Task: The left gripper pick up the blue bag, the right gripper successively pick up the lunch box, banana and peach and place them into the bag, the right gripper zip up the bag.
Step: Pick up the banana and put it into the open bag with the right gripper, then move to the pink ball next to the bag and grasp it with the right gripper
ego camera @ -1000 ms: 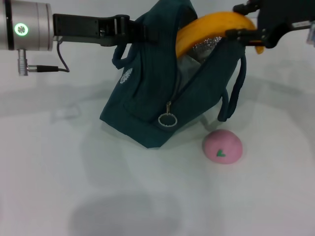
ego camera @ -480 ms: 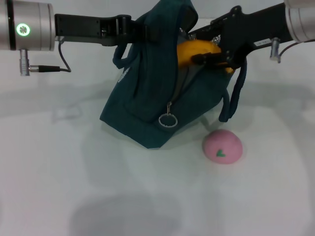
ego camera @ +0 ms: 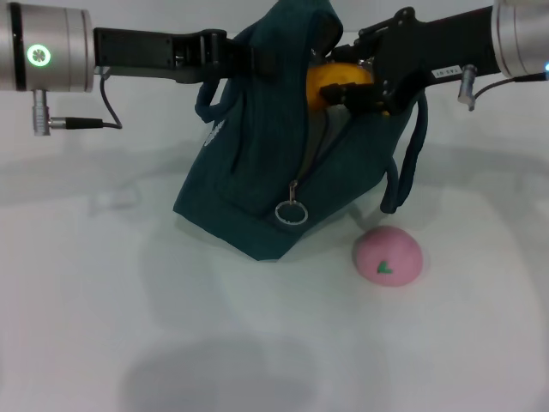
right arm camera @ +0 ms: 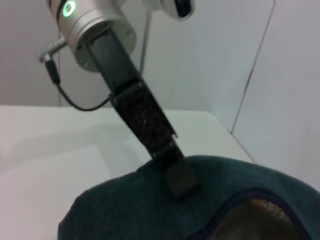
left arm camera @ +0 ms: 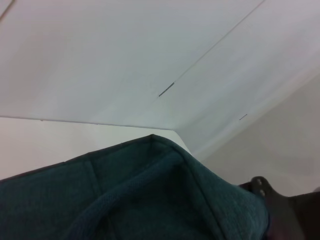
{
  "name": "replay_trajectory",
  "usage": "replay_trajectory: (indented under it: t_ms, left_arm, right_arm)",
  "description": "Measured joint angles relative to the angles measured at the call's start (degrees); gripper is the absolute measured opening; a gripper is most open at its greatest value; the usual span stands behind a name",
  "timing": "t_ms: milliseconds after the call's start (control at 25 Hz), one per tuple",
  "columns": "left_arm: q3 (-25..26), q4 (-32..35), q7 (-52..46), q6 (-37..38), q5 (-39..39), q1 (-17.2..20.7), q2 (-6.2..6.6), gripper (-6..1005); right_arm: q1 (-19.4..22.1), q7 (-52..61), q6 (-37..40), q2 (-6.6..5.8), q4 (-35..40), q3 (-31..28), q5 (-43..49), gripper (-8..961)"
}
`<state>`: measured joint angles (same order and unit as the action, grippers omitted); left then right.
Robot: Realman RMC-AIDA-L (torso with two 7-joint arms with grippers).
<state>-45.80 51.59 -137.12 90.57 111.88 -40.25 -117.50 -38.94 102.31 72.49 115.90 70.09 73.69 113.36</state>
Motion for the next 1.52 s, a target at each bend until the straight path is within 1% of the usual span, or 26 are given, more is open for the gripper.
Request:
replay_trajectory:
  t_ms: [120, 360, 440, 560, 640, 760, 840, 920, 1000, 1120, 1280, 1400, 1520]
  left_arm:
    - [0.00, 0.00, 0.01, 0.06, 0.00, 0.00, 0.00, 53]
    - [0.01, -0.23, 0.68, 0.11, 0.00, -0.17, 0.00, 54]
    - [0.01, -0.60, 0.95, 0.12, 0.00, -0.30, 0.00, 53]
    - [0.01, -1.35, 1.32, 0.14, -0.01, -0.30, 0.13, 53]
    - [0.07, -2.18, 1.71, 0.12, -0.02, -0.27, 0.32, 54]
    - [0.26, -3.35, 2.39, 0.06, -0.02, -0.36, 0.44, 54]
    - [0.29, -3.58, 2.63, 0.02, -0.02, -0.18, 0.47, 54]
    - [0.33, -3.60, 2.68, 0.01, -0.02, 0.10, 0.57, 54]
    - [0.37, -3.61, 2.69, -0.04, -0.02, 0.24, 0.62, 53]
    - [0.44, -3.61, 2.70, -0.17, -0.02, 0.27, 0.61, 53]
    - [0.45, -3.61, 2.71, -0.34, -0.02, 0.12, 0.61, 53]
    - [0.44, -3.61, 2.77, -0.49, -0.01, -0.20, 0.61, 53]
    - [0.44, -3.61, 3.02, -0.96, 0.00, -0.27, 0.58, 54]
  right_arm:
    - [1.05, -0.24, -0.58, -0.09, -0.06, -0.12, -1.84, 443]
    - [2.26, -1.07, 0.17, -0.31, -1.26, -0.50, -6.32, 568]
    - [2.70, -1.09, 0.55, -0.27, -1.34, -0.57, -7.11, 640]
    - [6.15, -1.84, 1.23, -0.55, 2.11, -1.46, -10.52, 747]
    - [9.51, -3.17, 3.64, -0.69, 5.51, -4.38, -13.52, 746]
    - [15.15, -7.02, 12.46, -0.65, 8.34, -13.07, -21.82, 743]
    - [17.97, -8.14, 18.82, -0.88, 8.28, -18.59, -25.78, 742]
    - [20.34, -8.20, 22.49, -1.01, 7.34, -21.85, -25.52, 741]
    - [22.89, -8.20, 24.00, -1.14, 6.08, -23.18, -22.52, 739]
    - [25.36, -7.84, 24.37, -1.04, 3.87, -23.18, -16.48, 737]
    - [25.65, -4.94, 23.67, -0.63, 1.58, -21.31, -9.51, 724]
    - [24.58, -1.43, 21.46, -0.62, 1.51, -17.54, -5.79, 714]
    - [23.39, -0.03, 16.36, -0.60, 1.52, -11.74, -3.90, 704]
